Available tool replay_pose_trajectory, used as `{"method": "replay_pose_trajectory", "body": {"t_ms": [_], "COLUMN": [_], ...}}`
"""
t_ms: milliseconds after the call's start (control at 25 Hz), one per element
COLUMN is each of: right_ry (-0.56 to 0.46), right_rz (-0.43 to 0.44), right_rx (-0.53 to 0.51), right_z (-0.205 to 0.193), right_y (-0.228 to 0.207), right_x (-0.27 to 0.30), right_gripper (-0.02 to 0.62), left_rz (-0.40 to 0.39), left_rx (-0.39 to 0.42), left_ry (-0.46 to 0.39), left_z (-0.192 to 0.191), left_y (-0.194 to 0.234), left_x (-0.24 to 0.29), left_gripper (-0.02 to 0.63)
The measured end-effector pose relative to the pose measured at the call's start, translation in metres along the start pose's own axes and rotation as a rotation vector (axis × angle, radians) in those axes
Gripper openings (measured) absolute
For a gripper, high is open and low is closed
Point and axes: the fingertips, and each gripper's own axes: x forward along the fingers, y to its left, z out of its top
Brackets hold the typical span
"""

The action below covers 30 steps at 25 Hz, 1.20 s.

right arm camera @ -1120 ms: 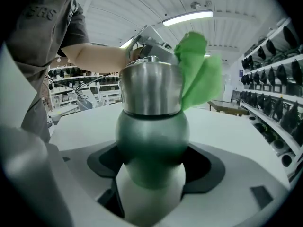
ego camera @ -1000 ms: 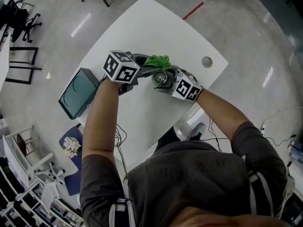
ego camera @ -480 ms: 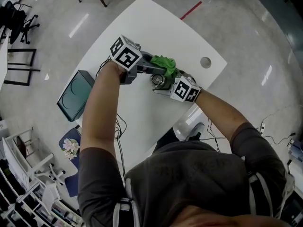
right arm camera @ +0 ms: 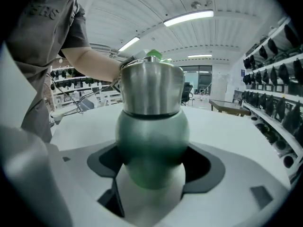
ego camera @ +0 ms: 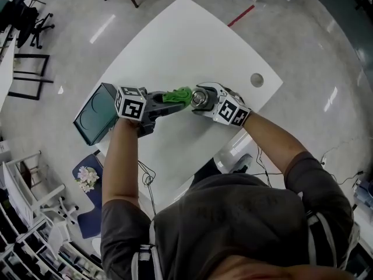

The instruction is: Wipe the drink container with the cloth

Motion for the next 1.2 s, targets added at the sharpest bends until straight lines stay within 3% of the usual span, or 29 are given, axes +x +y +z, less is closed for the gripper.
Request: {"method": "replay_pose_trajectory", "body": {"t_ms": [240, 360, 440, 480, 560, 640, 680, 760, 800, 1000, 1200], "right_ry": [0.013, 0.009, 0.013, 0.016, 0.018, 0.019, 0.018, 0.018, 0.019, 0.017, 0.015], "right_rz": [-0.002, -0.009, -0.008, -0.010, -0.015, -0.019, -0.021, -0.023, -0.024, -0.028, -0.024], "right_rx": [-0.004, -0.021, -0.024, -0.024, -0.022, -0.016, -0.009, 0.004, 0.003, -0.001, -0.029], "right_z": [0.001, 0.003, 0.003, 0.003, 0.003, 0.002, 0.002, 0.001, 0.001, 0.001, 0.002], "right_y": [-0.001, -0.003, -0.003, -0.002, -0.001, 0.000, 0.001, 0.002, 0.002, -0.001, -0.001], "right_x": [0.001, 0.002, 0.003, 0.002, 0.000, 0.000, 0.001, 0.002, 0.002, 0.001, 0.003], "right_gripper": [0.364, 0.364, 0.365, 0.364, 0.365, 0.364, 0.365, 0.365, 0.364, 0.364, 0.364], "left_rz": [0.033, 0.056, 0.082, 0.124, 0.298, 0.489, 0.545, 0.579, 0.572, 0.521, 0.496], "left_rx": [-0.013, 0.030, 0.086, 0.130, 0.287, 0.548, 0.687, 0.894, 0.949, 1.034, 1.055], "left_ry": [-0.046, -0.047, -0.092, -0.107, -0.078, 0.003, 0.048, 0.144, 0.193, 0.362, 0.419], "left_z": [-0.018, -0.017, -0.001, 0.010, 0.032, 0.051, 0.057, 0.059, 0.056, 0.043, 0.024], "left_y": [-0.015, -0.027, -0.042, -0.047, -0.046, -0.042, -0.043, -0.045, -0.044, -0.038, -0.039], "left_x": [0.012, 0.007, -0.004, -0.006, -0.003, 0.004, 0.009, 0.020, 0.025, 0.042, 0.029], "left_gripper": [0.109, 0.109, 0.109, 0.109, 0.109, 0.109, 0.109, 0.109, 0.109, 0.107, 0.106]}}
